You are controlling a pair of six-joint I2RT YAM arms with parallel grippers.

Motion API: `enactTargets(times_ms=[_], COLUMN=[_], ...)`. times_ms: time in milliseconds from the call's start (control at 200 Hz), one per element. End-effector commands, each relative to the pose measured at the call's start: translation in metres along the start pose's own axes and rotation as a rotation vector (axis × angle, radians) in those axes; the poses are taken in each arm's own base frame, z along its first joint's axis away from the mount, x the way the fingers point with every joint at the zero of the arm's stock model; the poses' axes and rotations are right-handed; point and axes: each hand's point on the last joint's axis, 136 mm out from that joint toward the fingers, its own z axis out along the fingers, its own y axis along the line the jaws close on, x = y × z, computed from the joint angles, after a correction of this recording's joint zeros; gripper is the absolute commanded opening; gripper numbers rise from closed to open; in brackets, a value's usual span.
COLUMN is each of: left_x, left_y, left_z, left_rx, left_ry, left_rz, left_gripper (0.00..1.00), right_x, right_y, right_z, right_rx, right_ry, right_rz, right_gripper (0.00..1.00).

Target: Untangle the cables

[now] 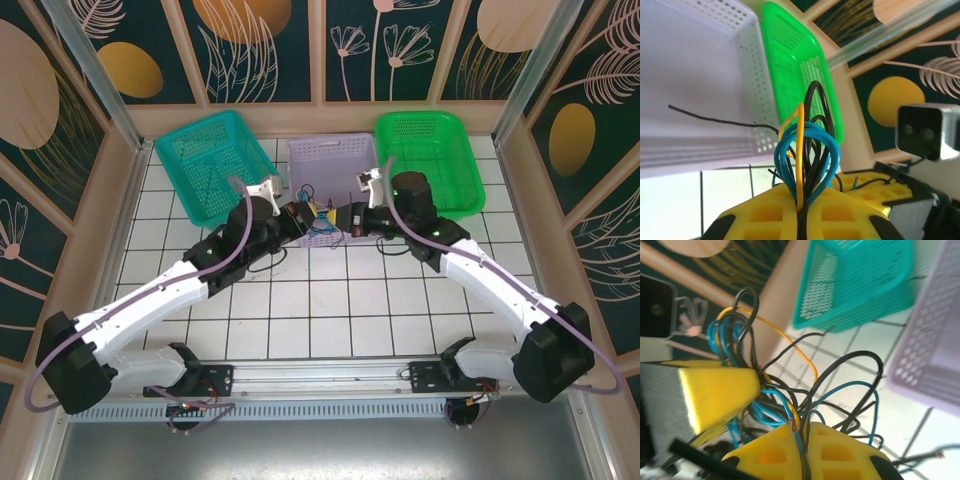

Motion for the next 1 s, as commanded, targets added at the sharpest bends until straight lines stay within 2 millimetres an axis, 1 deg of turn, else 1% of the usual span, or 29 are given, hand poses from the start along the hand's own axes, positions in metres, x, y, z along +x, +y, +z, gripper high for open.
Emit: enactTargets(times_ms=[0, 50, 85, 130, 175, 215, 295, 395, 500, 555, 611, 671, 726, 836, 991], left_x=[-0.028, -0.022, -0.017, -0.011, -0.005, 0.000, 0.011, 0.021, 0.036, 0.047, 0.057, 0.069, 0.076, 0.088, 0.101], left_y=[0.002, 0.007, 0.010, 0.014, 0.020, 0.025, 0.031, 0.036, 0.034, 0.028, 0.026, 0.024, 0.021, 0.016, 0.023], left_z=[-0.028, -0.026, -0.024, -0.021, -0.018, -0.016, -0.012, -0.011, -0.009, -0.006, -0.003, 0.001, 0.004, 0.009, 0.023], left_rx=[0.000, -0.007, -0.011, -0.016, -0.031, -0.042, -0.046, -0.034, 0.035, 0.084, 0.097, 0.099, 0.101, 0.126, 0.115], left_ry=[-0.125, -0.103, -0.086, -0.060, -0.038, -0.016, 0.024, 0.058, 0.101, 0.131, 0.156, 0.181, 0.183, 0.183, 0.212], left_rz=[0.023, 0.022, 0.022, 0.023, 0.026, 0.029, 0.036, 0.047, 0.039, 0.039, 0.053, 0.079, 0.092, 0.103, 0.114], left_gripper=[0.00, 0.00, 0.06, 0.17, 0.31, 0.41, 0.50, 0.59, 0.60, 0.59, 0.59, 0.62, 0.65, 0.70, 0.69], right_x=[0.013, 0.017, 0.019, 0.022, 0.024, 0.027, 0.030, 0.035, 0.040, 0.041, 0.042, 0.044, 0.046, 0.047, 0.048], right_y=[-0.028, -0.024, -0.022, -0.020, -0.020, -0.019, -0.019, -0.026, -0.031, -0.034, -0.038, -0.041, -0.045, -0.046, -0.041], right_z=[-0.022, -0.024, -0.026, -0.028, -0.028, -0.028, -0.028, -0.027, -0.026, -0.026, -0.025, -0.024, -0.024, -0.022, -0.020], right_rx=[0.050, 0.041, 0.037, 0.033, 0.031, 0.026, 0.027, 0.057, 0.072, 0.083, 0.098, 0.110, 0.126, 0.125, 0.103], right_ry=[0.013, 0.015, 0.013, 0.014, 0.017, 0.026, 0.035, 0.045, 0.057, 0.058, 0.055, 0.060, 0.061, 0.058, 0.067], right_rz=[0.168, 0.168, 0.170, 0.173, 0.178, 0.181, 0.184, 0.206, 0.232, 0.242, 0.253, 0.264, 0.278, 0.297, 0.314], right_gripper=[0.00, 0.00, 0.00, 0.00, 0.00, 0.00, 0.00, 0.00, 0.00, 0.00, 0.00, 0.00, 0.00, 0.00, 0.00])
